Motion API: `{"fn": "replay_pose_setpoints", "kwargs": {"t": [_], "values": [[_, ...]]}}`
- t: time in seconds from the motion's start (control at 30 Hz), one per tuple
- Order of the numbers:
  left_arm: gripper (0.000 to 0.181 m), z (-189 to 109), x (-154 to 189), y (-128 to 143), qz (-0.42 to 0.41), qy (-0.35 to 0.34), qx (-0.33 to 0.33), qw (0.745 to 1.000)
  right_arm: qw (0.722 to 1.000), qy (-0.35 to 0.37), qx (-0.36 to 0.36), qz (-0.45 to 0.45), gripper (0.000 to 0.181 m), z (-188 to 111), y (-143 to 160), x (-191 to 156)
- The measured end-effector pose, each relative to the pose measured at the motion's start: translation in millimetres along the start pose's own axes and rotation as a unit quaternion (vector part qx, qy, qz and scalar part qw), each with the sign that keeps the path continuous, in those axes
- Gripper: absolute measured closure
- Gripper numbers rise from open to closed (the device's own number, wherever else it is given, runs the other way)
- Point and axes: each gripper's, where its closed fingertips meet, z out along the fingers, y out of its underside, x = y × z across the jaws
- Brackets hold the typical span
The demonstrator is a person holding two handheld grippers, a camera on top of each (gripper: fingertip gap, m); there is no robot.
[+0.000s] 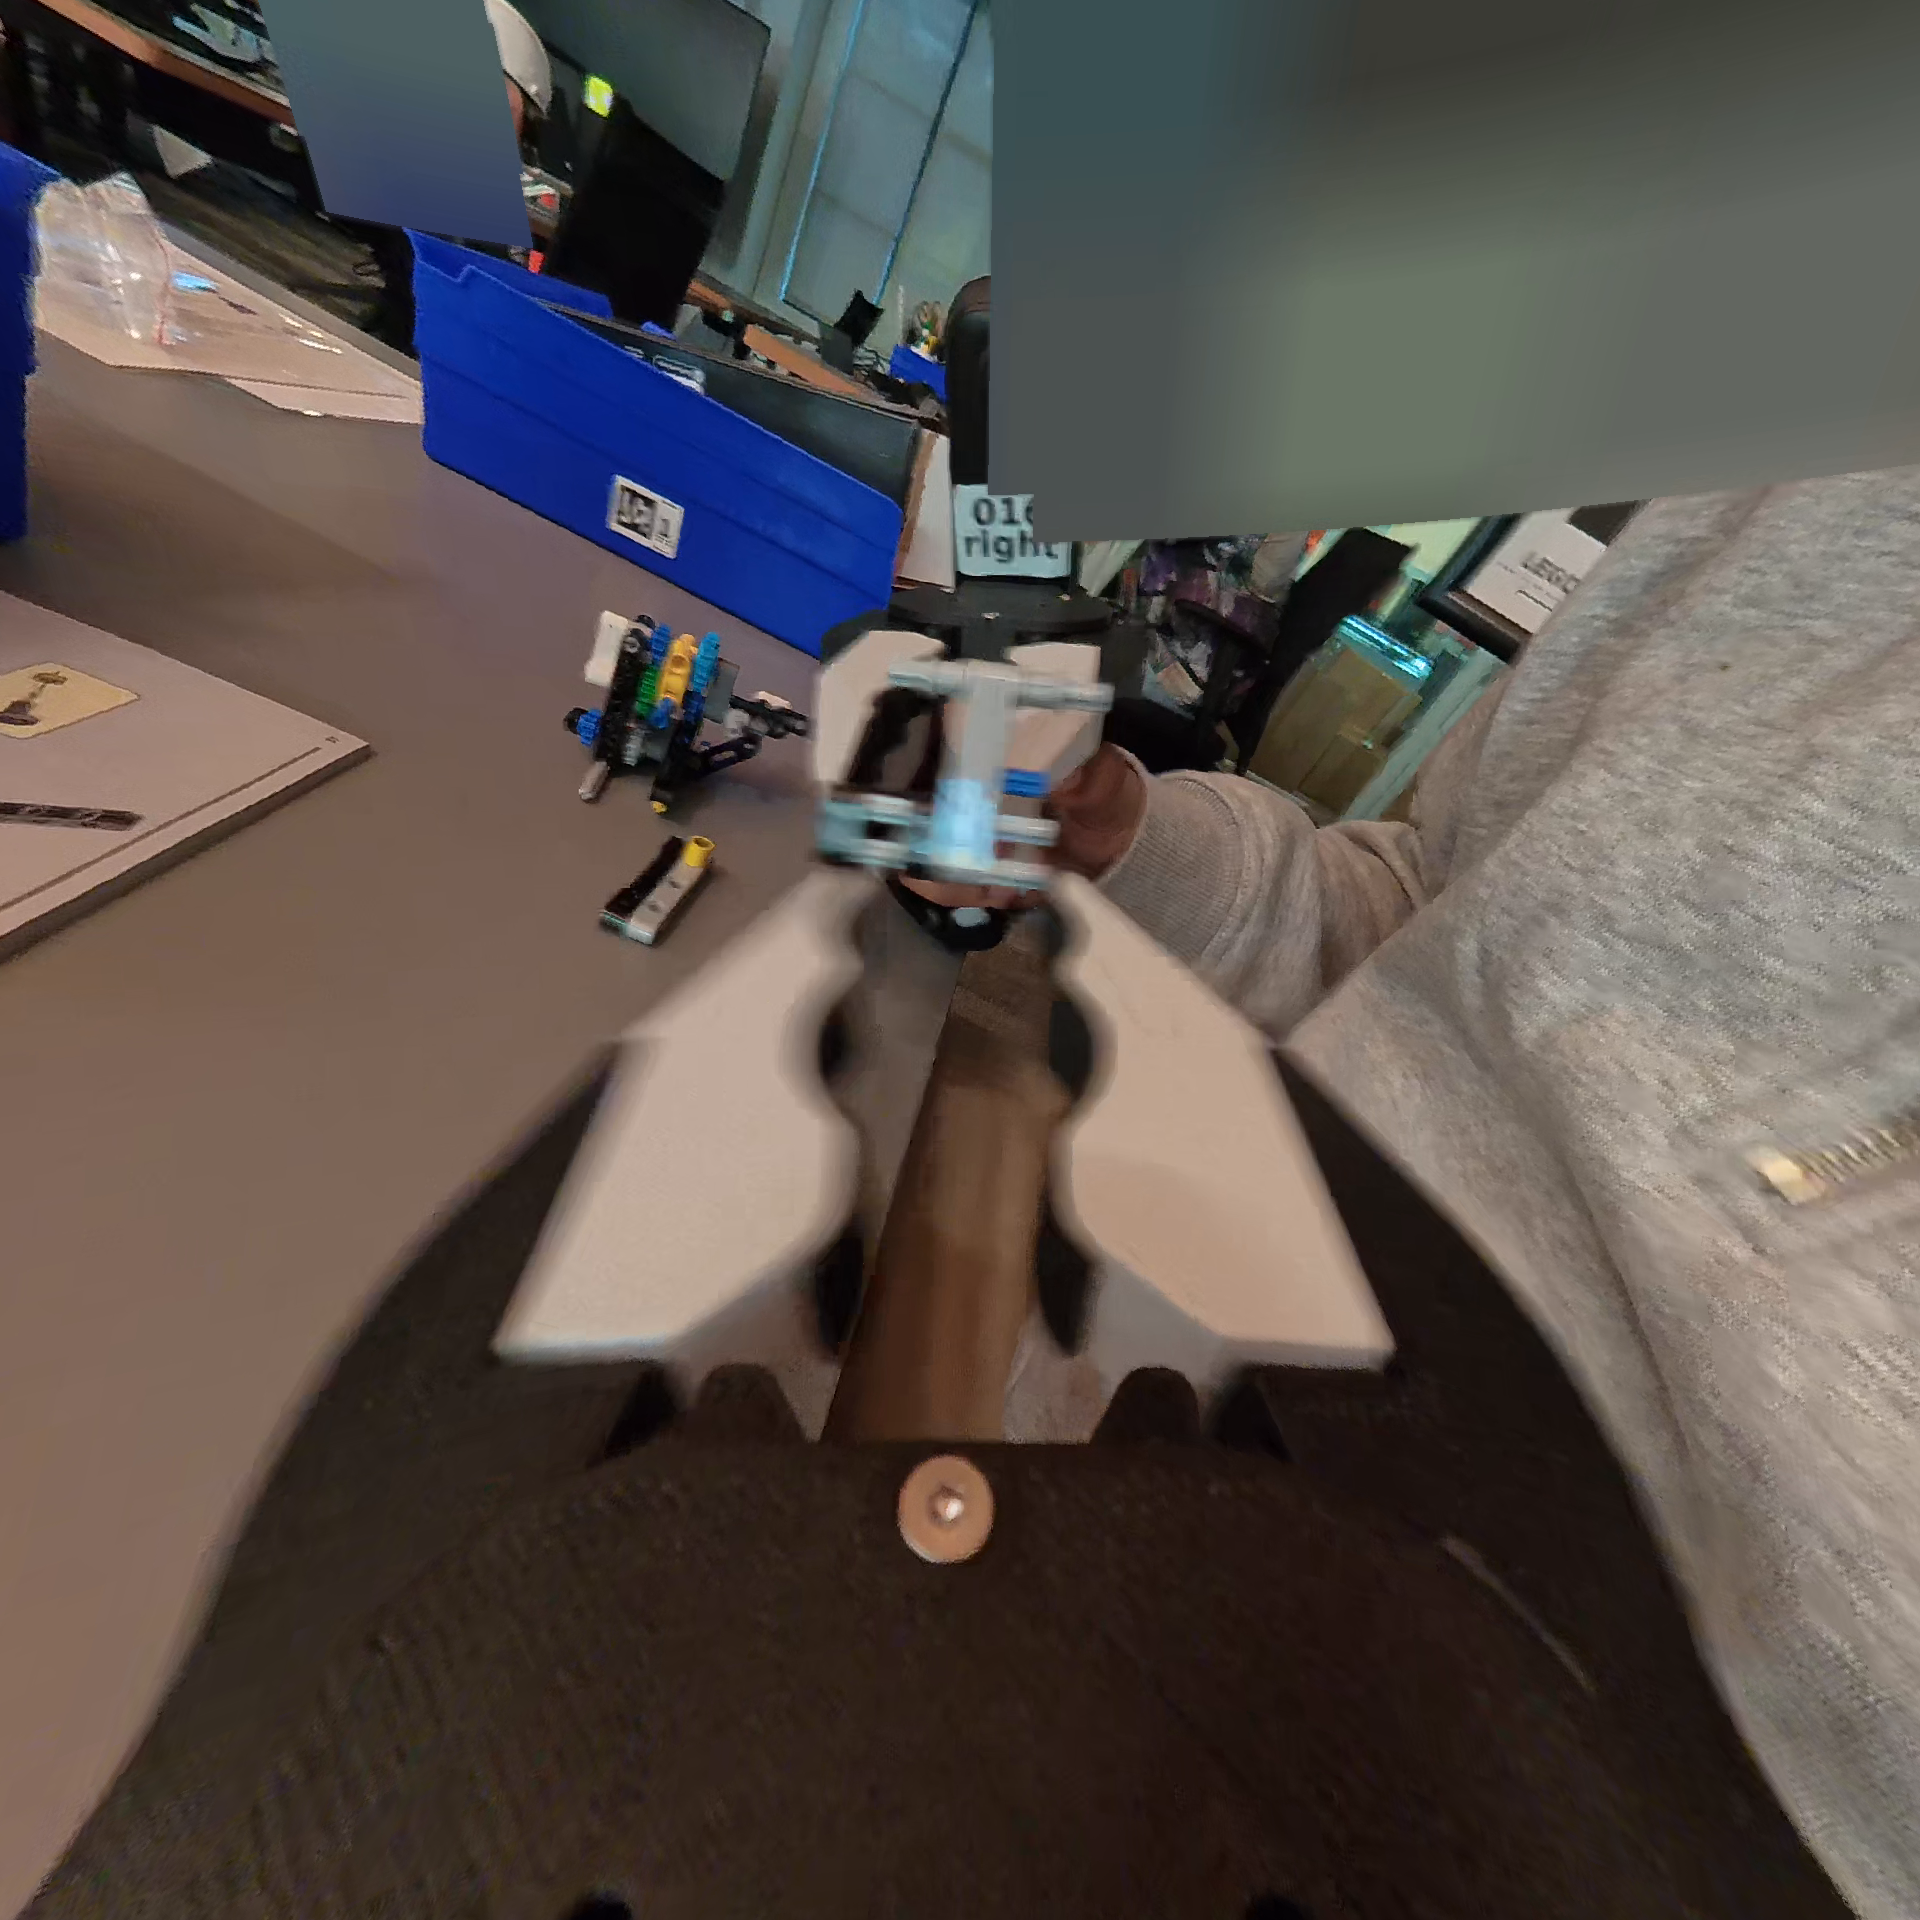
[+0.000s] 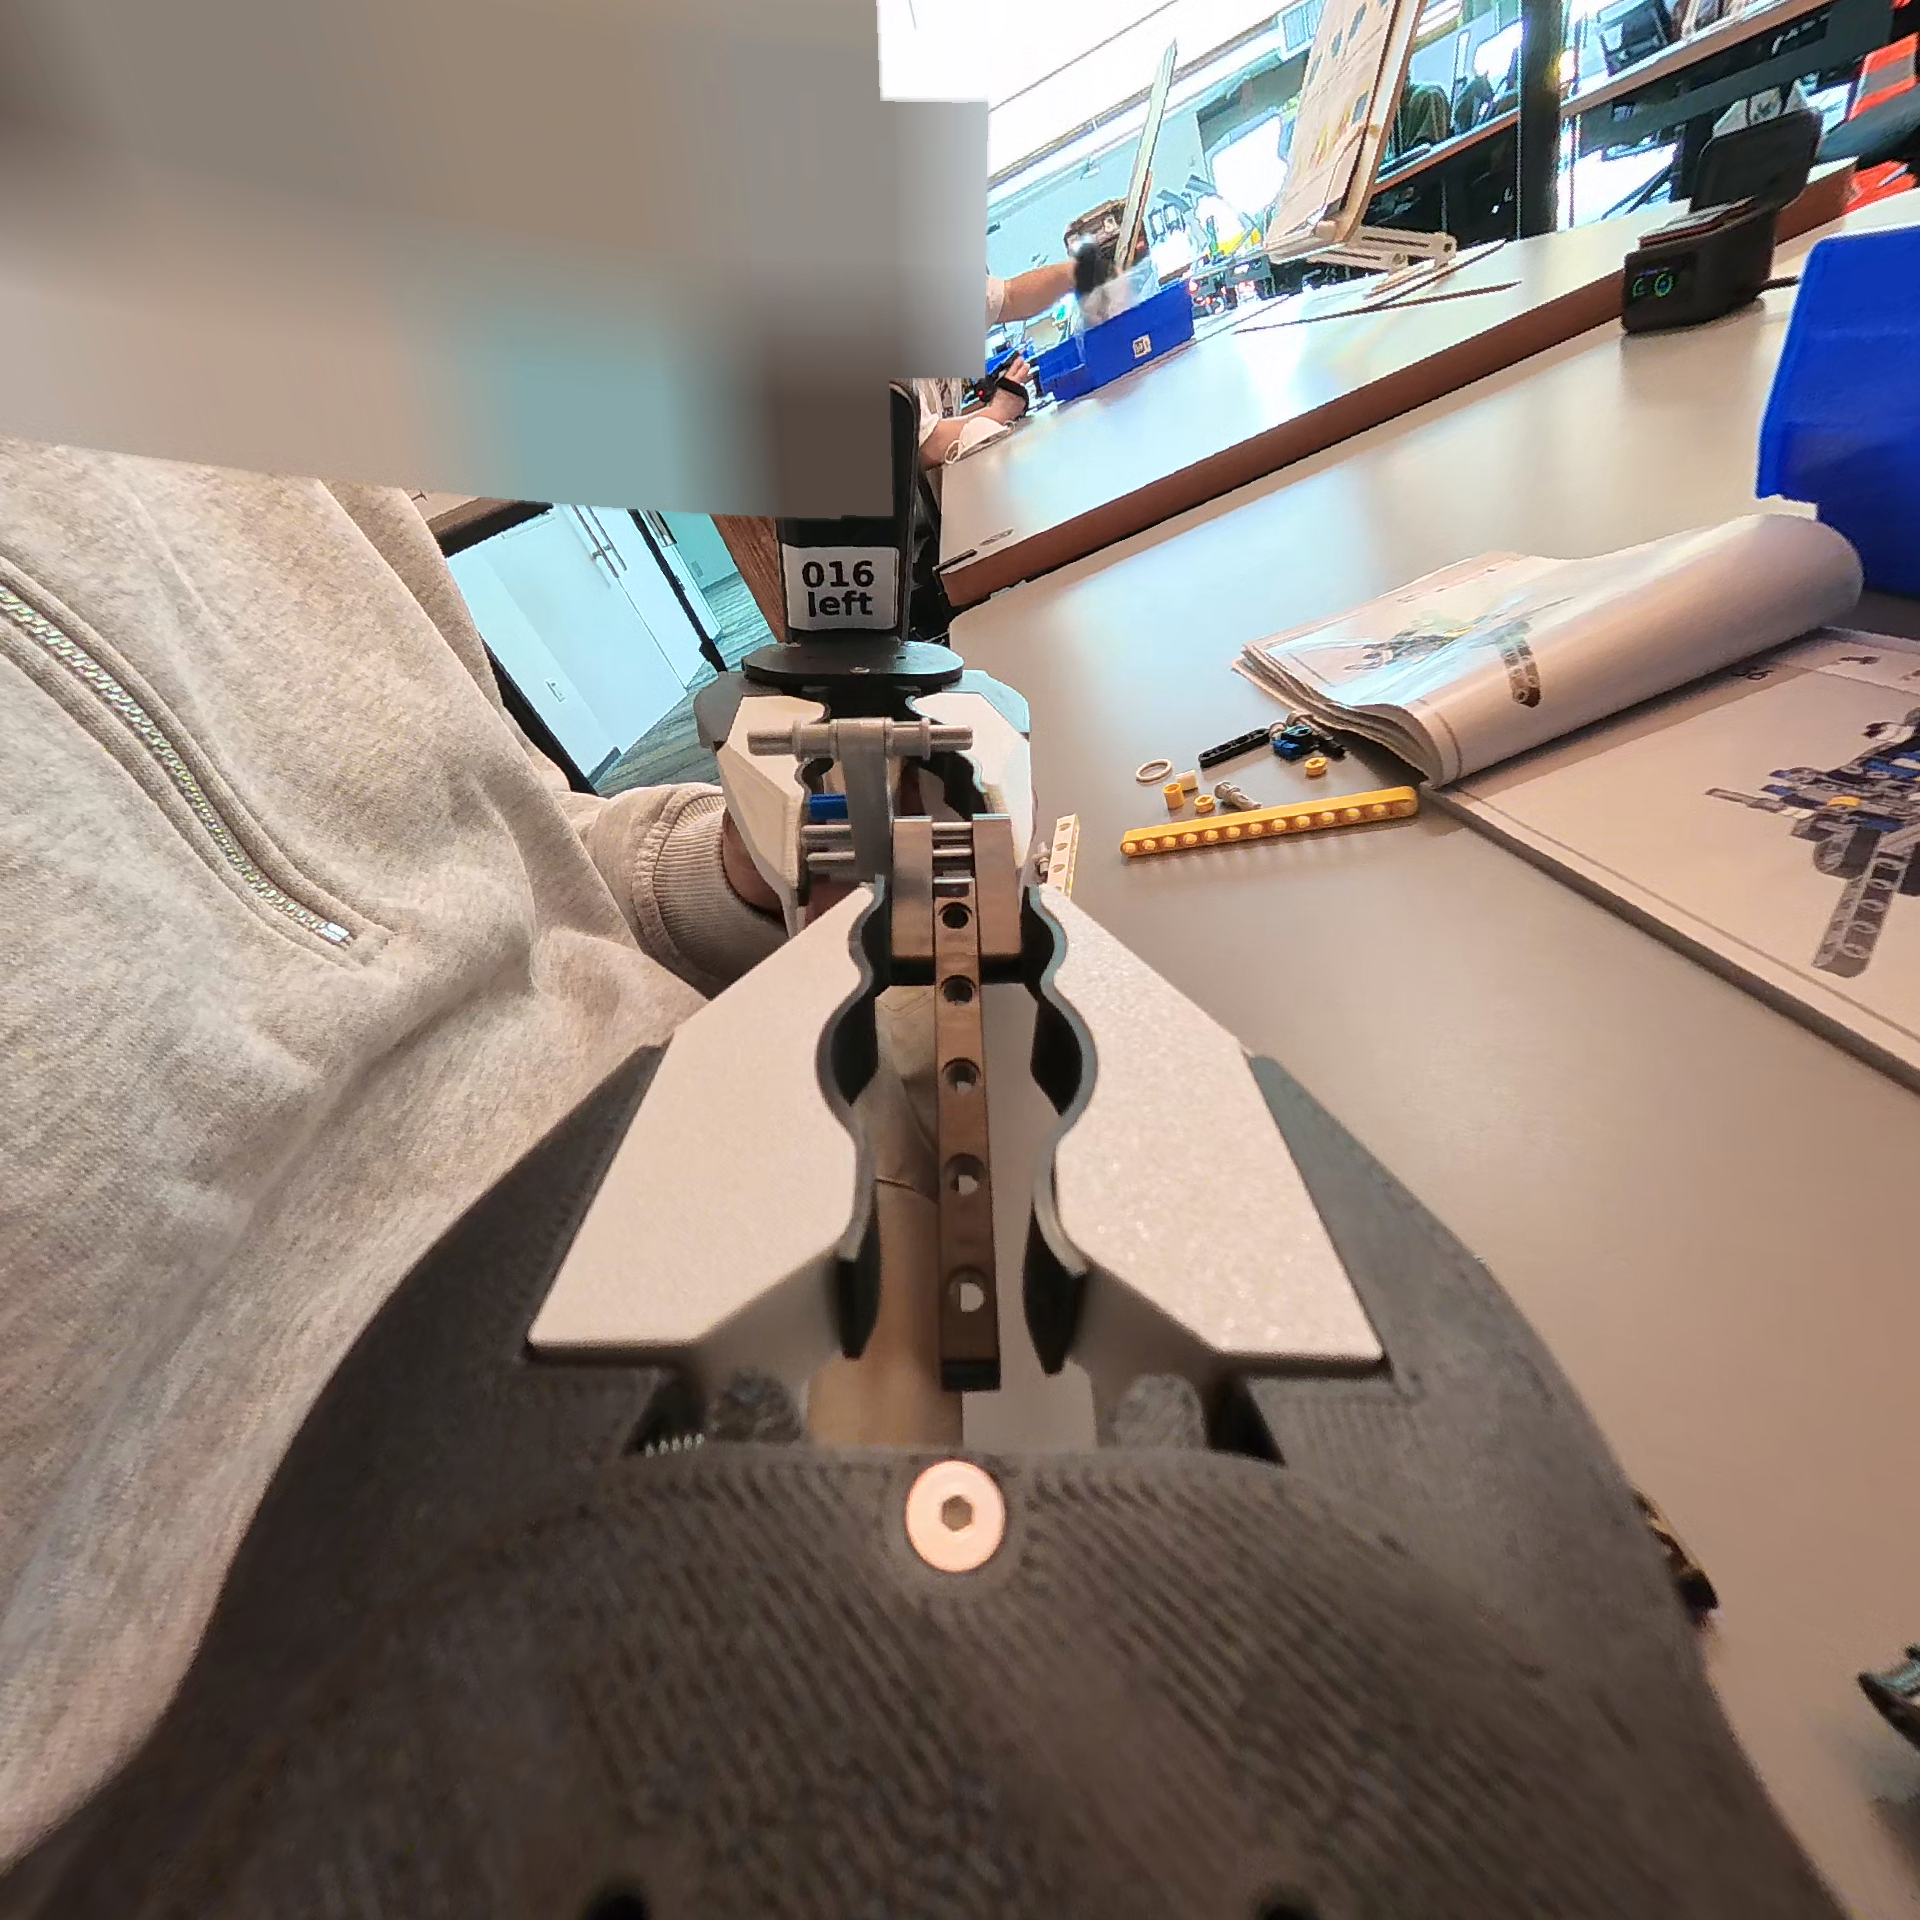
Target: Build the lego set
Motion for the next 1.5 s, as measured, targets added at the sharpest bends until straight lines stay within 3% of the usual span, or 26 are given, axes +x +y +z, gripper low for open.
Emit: {"fn": "replay_pose_setpoints", "kwargs": {"t": [0.03, 0.13, 0.27, 0.33, 0.43, 0.6, 0.87, 1.5], "values": [[0.181, -1, 9, -1, 0.001, 0.03, 0.002, 1.0, 1.0, 0.026, -0.004, 0.004, 0.158, -1, 1, 8], [0.181, 2, 13, -2, -0.003, 0.034, 0.011, 0.999, 1.0, 0.005, -0.005, 0.006, 0.158, -1, 2, 2], [0.181, 8, 9, 14, 0.015, 0.018, -0.037, 0.999, 1.0, 0.011, -0.002, 0.009, 0.158, -2, 1, 5], [0.172, 9, 12, 17, 0.006, 0.033, -0.045, 0.998, 1.0, 0.013, 0.003, 0.012, 0.158, -3, -1, 6], [0.143, 7, 7, 15, -0.011, 0.031, -0.043, 0.999, 1.0, 0.001, 0.015, 0.02, 0.158, -6, -4, 4], [0.119, 0, 6, -9, -0.036, 0.034, 0.027, 0.998, 0.999, -0.034, 0.013, 0.012, 0.158, -1, -4, -9], [0.138, 1, 14, -12, -0.014, 0.039, 0.031, 0.999, 0.999, -0.051, 0.006, 0.001, 0.158, 3, -2, -18], [0.141, 2, 10, -9, -0.015, 0.026, 0.026, 0.999, 0.999, -0.041, 0.0, 0.004, 0.158, 1, 0, -14]]}}
